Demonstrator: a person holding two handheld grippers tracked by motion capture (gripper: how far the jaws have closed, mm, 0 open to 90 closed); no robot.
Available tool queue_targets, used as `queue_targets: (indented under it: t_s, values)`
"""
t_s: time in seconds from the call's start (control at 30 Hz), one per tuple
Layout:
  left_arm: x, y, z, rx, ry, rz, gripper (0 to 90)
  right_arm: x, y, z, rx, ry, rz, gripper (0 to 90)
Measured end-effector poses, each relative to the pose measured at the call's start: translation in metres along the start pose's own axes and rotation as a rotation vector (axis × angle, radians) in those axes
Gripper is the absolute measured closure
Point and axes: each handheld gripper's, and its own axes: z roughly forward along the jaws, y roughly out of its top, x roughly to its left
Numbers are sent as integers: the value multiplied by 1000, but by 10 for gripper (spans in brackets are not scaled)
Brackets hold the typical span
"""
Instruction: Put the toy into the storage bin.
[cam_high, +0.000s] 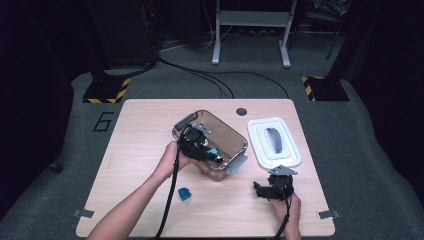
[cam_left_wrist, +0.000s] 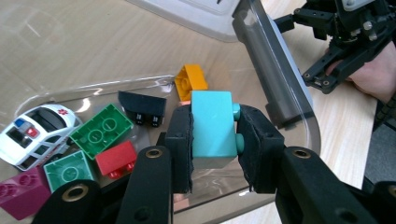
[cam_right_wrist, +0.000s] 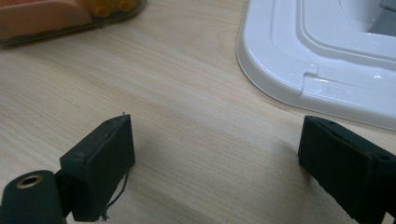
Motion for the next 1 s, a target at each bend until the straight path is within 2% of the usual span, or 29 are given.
queue_targets:
  t_s: [0.3,0.43,0.5,0.6,0.8,0.83,0.87,1.0]
  values:
    - [-3,-4,0,7,-39,-12,659,0,0,0,0,0,2,100]
    - [-4,-4,-2,11,-33,-10,594,0,0,0,1,0,0,100]
    - [-4,-6,-6,1,-29,-13,528,0,0,0,0,0,0,100]
    - [-6,-10,-14,-18,-3,1,415,0,0,0,1,2,2,100]
    - [-11,-26,-36,-54,103,22,249,0,0,0,1,0,2,100]
    - [-14,-32,-43,-65,139,29,229,0,0,0,0,0,1,100]
    - [-14,-32,-43,-65,139,29,185,0,0,0,0,0,1,100]
    - [-20,-48,-54,-86,191,43,158,0,0,0,0,0,2,100]
